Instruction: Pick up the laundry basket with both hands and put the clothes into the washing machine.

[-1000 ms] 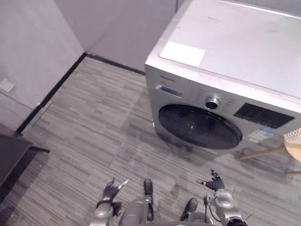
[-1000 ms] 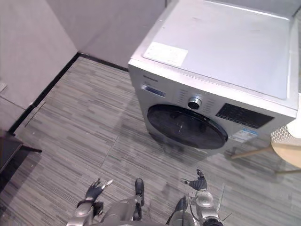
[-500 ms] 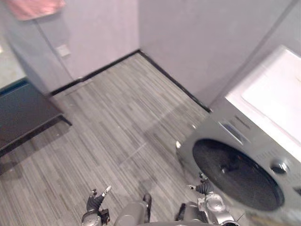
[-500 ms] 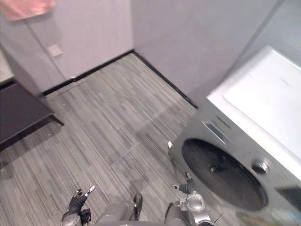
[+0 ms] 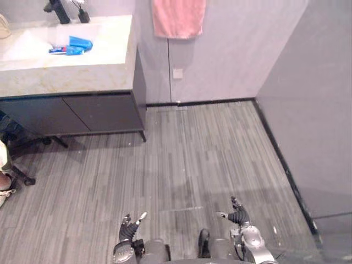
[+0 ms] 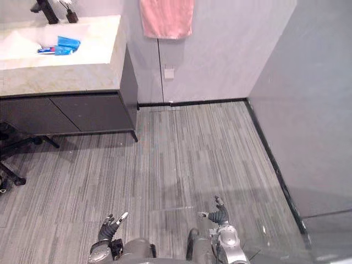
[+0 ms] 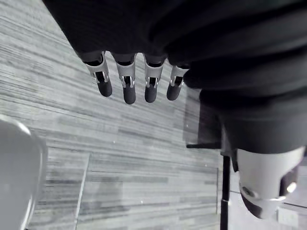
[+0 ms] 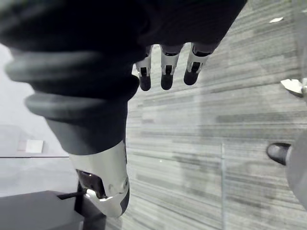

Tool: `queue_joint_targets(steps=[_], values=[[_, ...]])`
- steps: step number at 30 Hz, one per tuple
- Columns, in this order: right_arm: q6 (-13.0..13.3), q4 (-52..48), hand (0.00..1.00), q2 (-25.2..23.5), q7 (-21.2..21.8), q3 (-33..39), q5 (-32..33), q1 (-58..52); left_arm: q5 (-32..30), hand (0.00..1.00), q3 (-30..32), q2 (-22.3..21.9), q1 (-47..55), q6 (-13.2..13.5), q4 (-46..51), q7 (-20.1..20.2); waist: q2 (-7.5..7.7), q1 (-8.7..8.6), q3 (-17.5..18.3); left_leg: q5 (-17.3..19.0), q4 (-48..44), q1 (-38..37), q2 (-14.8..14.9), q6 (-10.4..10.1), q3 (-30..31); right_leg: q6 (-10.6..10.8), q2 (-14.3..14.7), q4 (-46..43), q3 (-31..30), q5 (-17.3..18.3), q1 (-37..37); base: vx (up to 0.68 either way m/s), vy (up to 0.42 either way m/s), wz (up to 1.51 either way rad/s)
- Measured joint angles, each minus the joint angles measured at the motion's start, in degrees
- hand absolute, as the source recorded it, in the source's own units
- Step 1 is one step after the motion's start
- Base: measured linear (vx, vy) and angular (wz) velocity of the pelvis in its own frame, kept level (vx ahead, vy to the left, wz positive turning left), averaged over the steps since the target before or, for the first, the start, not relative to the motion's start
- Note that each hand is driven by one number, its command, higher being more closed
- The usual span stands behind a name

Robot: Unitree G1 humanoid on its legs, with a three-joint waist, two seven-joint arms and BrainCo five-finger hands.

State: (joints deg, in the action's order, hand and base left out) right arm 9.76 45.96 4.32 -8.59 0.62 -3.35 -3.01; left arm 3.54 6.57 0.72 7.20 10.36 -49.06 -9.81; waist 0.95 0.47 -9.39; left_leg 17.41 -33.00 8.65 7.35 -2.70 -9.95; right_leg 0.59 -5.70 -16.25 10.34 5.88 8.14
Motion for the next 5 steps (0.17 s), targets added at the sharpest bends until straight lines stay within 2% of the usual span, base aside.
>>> queue_joint_targets(steps=[1,2,3,4,5], values=[[0.0,0.6,0.0,0.2,-0.1,0.4,0.0,0.1,-0.3,0.0,-0.2,0.0,0.0,0.0,-0.1,0.0,-0.42,-0.09,0.2,-0.3,3.6,0.1,0.2,-0.5,0.5,0.4,-0.4,0.6,0.3,-0.2,-0.2,0.13,0.086,0.3],[0.0,1.6,0.0,1.3,0.0,0.6,0.0,-0.1,-0.7,0.0,-0.6,0.1,0.0,0.0,-0.3,0.2,-1.17,-0.35,0.7,-3.1,12.1,0.0,0.8,-2.9,1.5,1.3,-0.4,1.8,0.9,-0.8,-0.3,0.09,0.155,0.19],[-0.1,3.5,0.0,2.2,-0.1,0.7,-0.1,0.3,-1.4,0.0,-1.0,0.5,-0.5,-0.1,-1.8,0.7,-2.7,-0.3,1.0,-9.1,17.2,-0.2,1.8,-2.3,1.9,2.3,0.3,3.2,0.5,-1.4,-0.7,0.08,0.172,0.1],[-0.3,4.1,0.0,2.2,-0.1,0.7,-0.1,0.3,-1.7,0.0,-1.5,1.2,-0.8,-0.3,-2.6,0.8,-2.21,-0.04,1.0,-9.7,18.2,-0.7,1.1,-2.5,1.8,3.1,0.0,4.5,0.3,-2.5,-1.2,0.09,0.186,0.01],[-0.2,4.4,0.0,1.4,0.0,0.5,-0.2,0.0,-2.0,0.0,-2.1,2.7,-0.6,-0.3,-2.9,1.0,-1.26,0.01,1.3,-10.5,20.5,-2.0,-0.5,-1.5,1.8,3.9,-0.9,7.5,0.2,-3.5,-2.8,0.04,0.101,0.03]])
